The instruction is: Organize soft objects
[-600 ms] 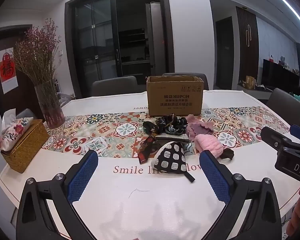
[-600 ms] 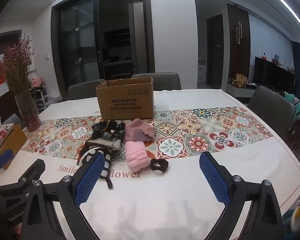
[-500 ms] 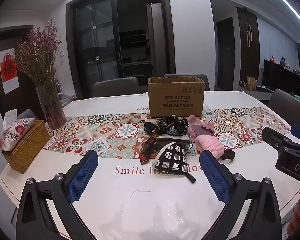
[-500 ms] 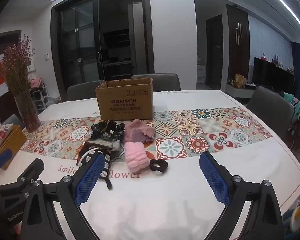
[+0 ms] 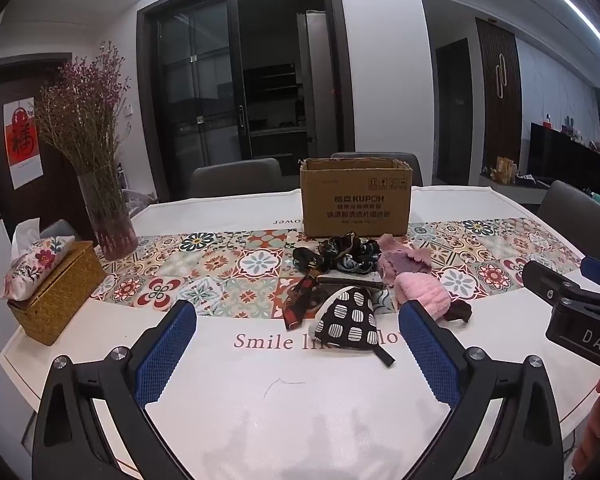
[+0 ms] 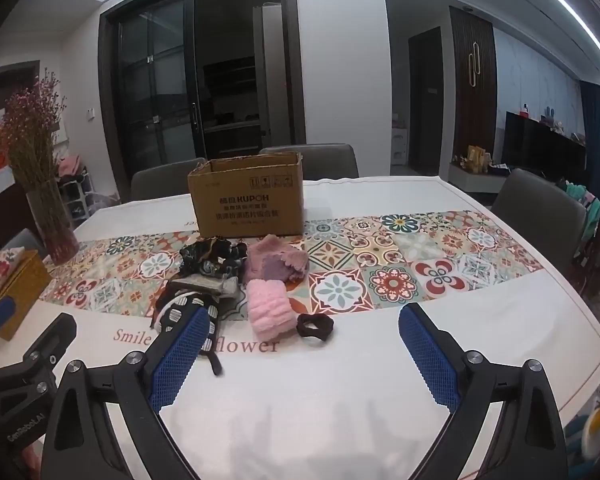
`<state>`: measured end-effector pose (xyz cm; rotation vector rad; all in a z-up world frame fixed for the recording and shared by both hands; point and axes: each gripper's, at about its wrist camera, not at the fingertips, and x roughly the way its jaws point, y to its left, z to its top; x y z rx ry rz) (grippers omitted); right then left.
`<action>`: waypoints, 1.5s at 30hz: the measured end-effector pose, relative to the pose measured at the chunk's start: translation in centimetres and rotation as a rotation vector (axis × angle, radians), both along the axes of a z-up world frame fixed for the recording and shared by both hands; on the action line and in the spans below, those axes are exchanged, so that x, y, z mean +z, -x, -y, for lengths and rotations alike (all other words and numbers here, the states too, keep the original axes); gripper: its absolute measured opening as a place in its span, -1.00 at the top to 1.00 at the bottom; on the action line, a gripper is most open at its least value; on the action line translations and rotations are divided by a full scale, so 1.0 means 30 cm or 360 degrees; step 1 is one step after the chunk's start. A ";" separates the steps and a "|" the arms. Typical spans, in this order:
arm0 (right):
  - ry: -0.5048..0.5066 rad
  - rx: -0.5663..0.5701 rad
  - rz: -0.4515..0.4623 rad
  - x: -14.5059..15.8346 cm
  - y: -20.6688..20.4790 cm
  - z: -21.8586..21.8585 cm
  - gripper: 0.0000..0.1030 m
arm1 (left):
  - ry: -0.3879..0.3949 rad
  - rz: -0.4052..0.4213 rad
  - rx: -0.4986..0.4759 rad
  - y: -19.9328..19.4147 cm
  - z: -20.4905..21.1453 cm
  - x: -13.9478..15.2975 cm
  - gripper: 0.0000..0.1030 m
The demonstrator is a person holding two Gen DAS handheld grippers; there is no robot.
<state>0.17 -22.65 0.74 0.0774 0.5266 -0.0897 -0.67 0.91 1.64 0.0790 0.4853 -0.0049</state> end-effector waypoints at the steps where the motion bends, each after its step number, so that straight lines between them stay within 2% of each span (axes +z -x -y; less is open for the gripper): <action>1: -0.0001 0.0000 0.0000 0.000 0.000 0.000 -0.88 | -0.0003 0.0009 0.0006 0.006 0.013 -0.019 -1.00; 45: -0.0003 0.0007 0.0003 -0.002 0.004 -0.001 -0.88 | 0.0006 0.0000 -0.0008 0.009 0.027 -0.043 -1.00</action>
